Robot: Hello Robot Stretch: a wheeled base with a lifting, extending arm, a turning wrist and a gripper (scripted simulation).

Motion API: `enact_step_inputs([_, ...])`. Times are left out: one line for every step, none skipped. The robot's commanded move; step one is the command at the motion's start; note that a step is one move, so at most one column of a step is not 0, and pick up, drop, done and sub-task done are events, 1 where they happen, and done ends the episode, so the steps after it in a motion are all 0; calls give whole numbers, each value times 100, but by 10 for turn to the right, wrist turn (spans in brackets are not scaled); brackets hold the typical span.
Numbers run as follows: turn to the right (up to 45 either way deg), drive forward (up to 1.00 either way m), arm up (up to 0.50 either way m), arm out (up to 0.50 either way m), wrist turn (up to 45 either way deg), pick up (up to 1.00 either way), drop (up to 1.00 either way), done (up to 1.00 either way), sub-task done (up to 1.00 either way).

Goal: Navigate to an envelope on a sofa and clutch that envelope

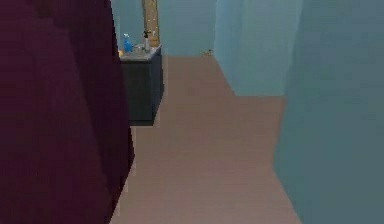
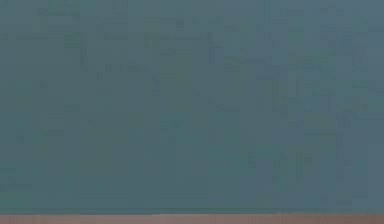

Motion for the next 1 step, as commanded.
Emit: enact_step_inputs([30, 0, 0, 0, 0, 0, 0, 0, 0])
